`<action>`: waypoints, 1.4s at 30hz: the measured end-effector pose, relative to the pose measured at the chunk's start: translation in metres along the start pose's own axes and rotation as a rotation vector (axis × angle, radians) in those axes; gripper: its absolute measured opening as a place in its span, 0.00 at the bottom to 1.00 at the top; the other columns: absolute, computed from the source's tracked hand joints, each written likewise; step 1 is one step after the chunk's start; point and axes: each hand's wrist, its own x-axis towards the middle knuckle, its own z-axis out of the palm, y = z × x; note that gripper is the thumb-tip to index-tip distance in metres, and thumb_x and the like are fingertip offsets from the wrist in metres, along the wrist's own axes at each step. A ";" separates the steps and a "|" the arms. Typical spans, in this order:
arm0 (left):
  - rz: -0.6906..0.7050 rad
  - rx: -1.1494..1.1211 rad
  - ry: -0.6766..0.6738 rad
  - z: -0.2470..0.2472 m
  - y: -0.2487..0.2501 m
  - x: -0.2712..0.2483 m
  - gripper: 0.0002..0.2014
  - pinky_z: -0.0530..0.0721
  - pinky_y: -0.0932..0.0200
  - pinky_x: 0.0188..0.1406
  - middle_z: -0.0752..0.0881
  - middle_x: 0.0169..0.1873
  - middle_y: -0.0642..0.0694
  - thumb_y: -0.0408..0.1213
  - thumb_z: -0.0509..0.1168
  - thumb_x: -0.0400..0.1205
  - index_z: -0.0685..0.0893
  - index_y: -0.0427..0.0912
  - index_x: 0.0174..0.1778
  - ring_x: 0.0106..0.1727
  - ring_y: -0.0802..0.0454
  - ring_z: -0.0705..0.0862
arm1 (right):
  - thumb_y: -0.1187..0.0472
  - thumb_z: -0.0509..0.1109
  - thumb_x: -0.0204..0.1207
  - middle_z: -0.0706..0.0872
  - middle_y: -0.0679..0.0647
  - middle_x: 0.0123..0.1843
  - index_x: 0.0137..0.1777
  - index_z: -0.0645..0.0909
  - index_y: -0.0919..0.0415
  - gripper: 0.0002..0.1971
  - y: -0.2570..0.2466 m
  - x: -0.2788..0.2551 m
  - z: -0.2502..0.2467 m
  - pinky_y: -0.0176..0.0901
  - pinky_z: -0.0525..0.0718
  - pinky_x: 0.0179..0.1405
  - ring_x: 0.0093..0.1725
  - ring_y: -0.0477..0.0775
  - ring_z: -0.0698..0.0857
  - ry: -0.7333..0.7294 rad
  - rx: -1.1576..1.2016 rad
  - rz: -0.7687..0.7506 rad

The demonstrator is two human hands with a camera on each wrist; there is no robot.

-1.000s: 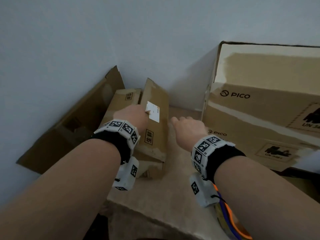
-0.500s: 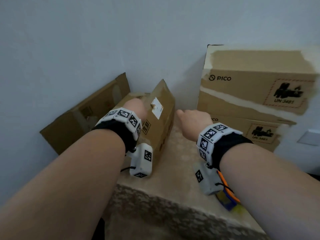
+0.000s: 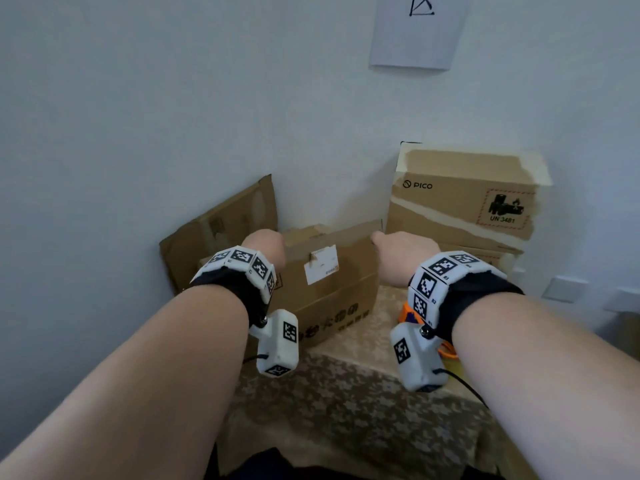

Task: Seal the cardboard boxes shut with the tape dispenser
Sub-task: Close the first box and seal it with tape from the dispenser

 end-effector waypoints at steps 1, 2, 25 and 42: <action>0.012 -0.012 -0.032 -0.002 0.000 -0.004 0.20 0.73 0.53 0.67 0.74 0.73 0.36 0.26 0.53 0.86 0.73 0.33 0.75 0.72 0.40 0.75 | 0.67 0.58 0.77 0.80 0.55 0.45 0.72 0.66 0.55 0.23 -0.001 -0.002 0.000 0.43 0.74 0.26 0.39 0.57 0.80 -0.008 0.009 0.003; 0.027 -0.024 -0.051 -0.003 -0.001 -0.007 0.22 0.72 0.53 0.69 0.72 0.75 0.38 0.25 0.52 0.85 0.71 0.35 0.77 0.73 0.41 0.73 | 0.67 0.58 0.77 0.80 0.55 0.46 0.73 0.66 0.55 0.23 -0.001 -0.003 0.001 0.43 0.74 0.27 0.40 0.57 0.81 -0.014 0.016 0.008; -0.117 0.024 -0.058 0.036 -0.015 0.035 0.25 0.65 0.42 0.76 0.71 0.75 0.44 0.28 0.52 0.85 0.76 0.60 0.71 0.75 0.39 0.68 | 0.48 0.60 0.82 0.58 0.56 0.82 0.80 0.58 0.44 0.27 0.030 0.021 0.068 0.58 0.76 0.62 0.75 0.67 0.65 0.000 0.185 0.109; 0.073 -0.014 -0.295 0.094 0.029 0.058 0.36 0.68 0.47 0.70 0.63 0.78 0.39 0.61 0.60 0.80 0.62 0.44 0.80 0.75 0.38 0.68 | 0.60 0.53 0.84 0.72 0.62 0.68 0.72 0.65 0.61 0.18 0.054 0.044 0.122 0.53 0.76 0.53 0.62 0.65 0.78 -0.211 0.404 0.331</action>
